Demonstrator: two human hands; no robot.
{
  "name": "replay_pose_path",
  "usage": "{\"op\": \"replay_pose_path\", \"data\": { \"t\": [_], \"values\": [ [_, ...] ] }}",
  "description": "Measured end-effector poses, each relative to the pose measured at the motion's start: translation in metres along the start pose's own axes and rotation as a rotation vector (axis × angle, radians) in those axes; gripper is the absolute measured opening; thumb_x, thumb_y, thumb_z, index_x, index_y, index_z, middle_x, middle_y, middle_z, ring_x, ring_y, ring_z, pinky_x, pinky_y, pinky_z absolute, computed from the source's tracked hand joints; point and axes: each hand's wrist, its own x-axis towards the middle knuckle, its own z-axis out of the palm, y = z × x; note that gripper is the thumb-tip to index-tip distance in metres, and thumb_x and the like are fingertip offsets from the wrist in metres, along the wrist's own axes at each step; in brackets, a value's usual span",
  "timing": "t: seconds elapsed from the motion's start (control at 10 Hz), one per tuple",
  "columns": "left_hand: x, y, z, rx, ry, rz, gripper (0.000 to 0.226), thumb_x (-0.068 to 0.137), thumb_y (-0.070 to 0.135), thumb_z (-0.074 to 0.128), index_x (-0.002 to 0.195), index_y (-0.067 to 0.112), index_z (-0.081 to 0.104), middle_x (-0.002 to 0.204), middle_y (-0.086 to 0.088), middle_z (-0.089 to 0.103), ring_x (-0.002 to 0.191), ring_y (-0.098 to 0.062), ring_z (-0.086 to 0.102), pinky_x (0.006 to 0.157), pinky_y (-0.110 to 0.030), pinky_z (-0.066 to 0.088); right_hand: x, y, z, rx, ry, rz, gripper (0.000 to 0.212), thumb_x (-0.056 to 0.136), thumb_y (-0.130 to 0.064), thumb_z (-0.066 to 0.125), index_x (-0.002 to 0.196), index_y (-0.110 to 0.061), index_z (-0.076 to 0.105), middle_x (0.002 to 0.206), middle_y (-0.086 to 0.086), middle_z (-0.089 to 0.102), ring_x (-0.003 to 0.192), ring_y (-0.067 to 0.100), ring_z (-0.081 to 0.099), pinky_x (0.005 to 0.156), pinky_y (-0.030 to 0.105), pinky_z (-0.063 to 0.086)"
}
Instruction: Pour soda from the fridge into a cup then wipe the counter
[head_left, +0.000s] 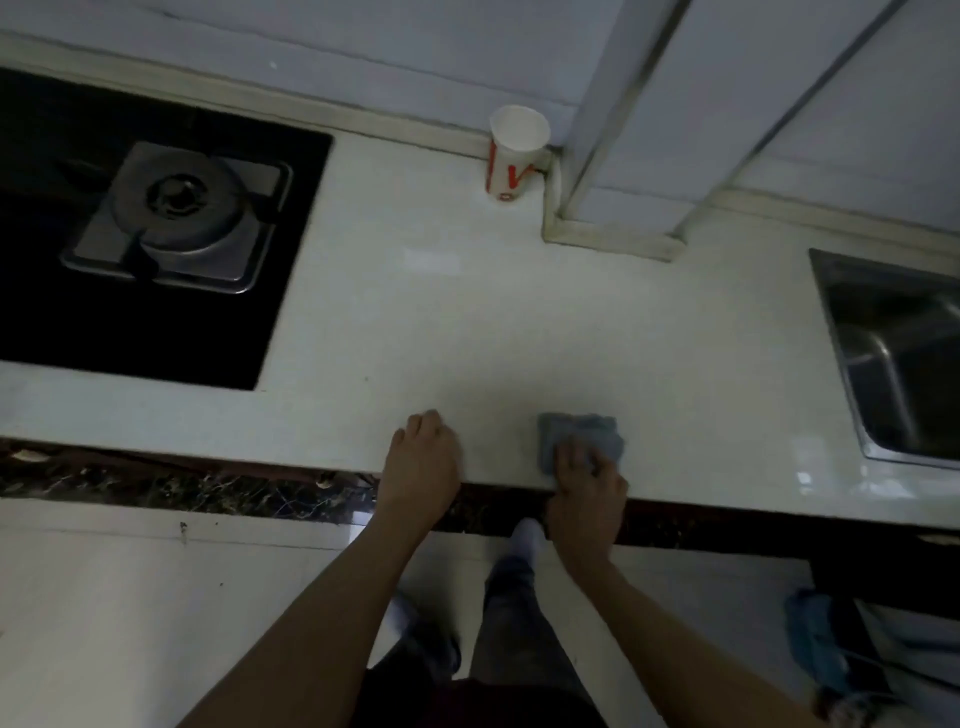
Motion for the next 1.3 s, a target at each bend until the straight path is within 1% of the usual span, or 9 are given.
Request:
{"op": "replay_pose_path", "data": {
  "t": [0.2, 0.4, 0.6, 0.7, 0.8, 0.9, 1.0, 1.1, 1.3],
  "values": [
    [0.016, 0.008, 0.001, 0.036, -0.015, -0.041, 0.033, 0.062, -0.003, 0.072, 0.094, -0.003, 0.065, 0.103, -0.020, 0.064, 0.088, -0.038, 0.060, 0.061, -0.040, 0.050, 0.064, -0.034, 0.005, 0.239, -0.055, -0.418, 0.059, 0.066, -0.002, 0.046, 0.118, -0.018, 0.068, 0.132, 0.000, 0.061, 0.127, 0.026, 0.051, 0.104, 0.043, 0.035],
    [0.033, 0.017, 0.004, 0.113, -0.010, -0.105, 0.033, 0.065, -0.006, 0.070, 0.097, -0.003, 0.064, 0.105, -0.022, 0.062, 0.089, -0.041, 0.058, 0.066, -0.043, 0.050, 0.184, -0.009, -0.007, 0.196, -0.109, -0.638, 0.056, 0.076, -0.001, 0.037, 0.123, -0.012, 0.065, 0.132, 0.011, 0.060, 0.125, 0.035, 0.052, 0.105, 0.047, 0.037],
    [0.064, 0.061, 0.006, 0.047, 0.034, -0.006, 0.030, 0.073, 0.000, 0.058, 0.103, -0.003, 0.065, 0.115, -0.023, 0.062, 0.096, -0.041, 0.059, 0.074, -0.043, 0.054, 0.249, 0.092, -0.017, 0.171, -0.100, -0.422, 0.052, 0.081, -0.002, 0.041, 0.130, -0.007, 0.059, 0.139, 0.014, 0.053, 0.133, 0.038, 0.043, 0.112, 0.049, 0.031],
    [0.093, 0.105, -0.001, -0.002, 0.049, 0.018, 0.037, 0.076, 0.007, 0.043, 0.104, -0.005, 0.064, 0.112, -0.024, 0.064, 0.094, -0.041, 0.062, 0.072, -0.043, 0.055, 0.253, 0.162, -0.034, 0.210, -0.027, -0.233, 0.059, 0.075, 0.000, 0.038, 0.128, -0.009, 0.060, 0.136, 0.013, 0.056, 0.127, 0.038, 0.050, 0.100, 0.055, 0.043],
    [0.119, 0.147, -0.005, -0.032, 0.068, 0.048, 0.047, 0.073, 0.013, 0.034, 0.103, -0.003, 0.066, 0.111, -0.020, 0.065, 0.093, -0.039, 0.064, 0.070, -0.040, 0.055, 0.248, 0.225, -0.053, 0.088, -0.103, 0.003, 0.067, 0.084, 0.004, 0.043, 0.146, -0.022, 0.039, 0.155, 0.004, 0.033, 0.142, 0.026, 0.027, 0.110, 0.040, 0.025],
    [0.133, 0.181, -0.001, 0.008, 0.024, 0.088, 0.049, 0.072, 0.015, 0.033, 0.102, -0.002, 0.067, 0.110, -0.021, 0.066, 0.093, -0.040, 0.065, 0.067, -0.041, 0.055, 0.232, 0.258, -0.057, 0.056, -0.135, 0.188, 0.071, 0.086, 0.002, 0.045, 0.150, -0.024, 0.030, 0.159, 0.001, 0.023, 0.145, 0.025, 0.018, 0.109, 0.039, 0.022],
    [0.135, 0.210, 0.005, 0.066, -0.064, 0.122, 0.049, 0.074, 0.016, 0.031, 0.103, 0.000, 0.068, 0.112, -0.020, 0.066, 0.095, -0.037, 0.065, 0.069, -0.042, 0.055, 0.203, 0.254, -0.051, 0.086, -0.080, 0.265, 0.072, 0.077, 0.003, 0.053, 0.145, -0.018, 0.040, 0.152, 0.010, 0.038, 0.139, 0.031, 0.032, 0.106, 0.045, 0.032],
    [0.122, 0.222, 0.017, 0.075, -0.123, 0.122, 0.037, 0.078, 0.011, 0.048, 0.106, -0.001, 0.067, 0.116, -0.021, 0.065, 0.100, -0.037, 0.064, 0.076, -0.044, 0.055, 0.155, 0.234, -0.040, 0.072, -0.023, 0.160, 0.068, 0.068, 0.005, 0.055, 0.135, -0.008, 0.053, 0.139, 0.016, 0.053, 0.127, 0.036, 0.050, 0.098, 0.050, 0.042],
    [0.107, 0.217, 0.022, 0.082, -0.219, 0.212, 0.043, 0.092, 0.017, 0.049, 0.133, 0.003, 0.048, 0.144, -0.017, 0.040, 0.130, -0.031, 0.039, 0.106, -0.040, 0.039, 0.135, 0.242, -0.029, 0.102, -0.042, 0.006, 0.069, 0.066, 0.007, 0.068, 0.132, -0.002, 0.054, 0.138, 0.020, 0.052, 0.124, 0.042, 0.051, 0.096, 0.058, 0.045]
  ]
}}
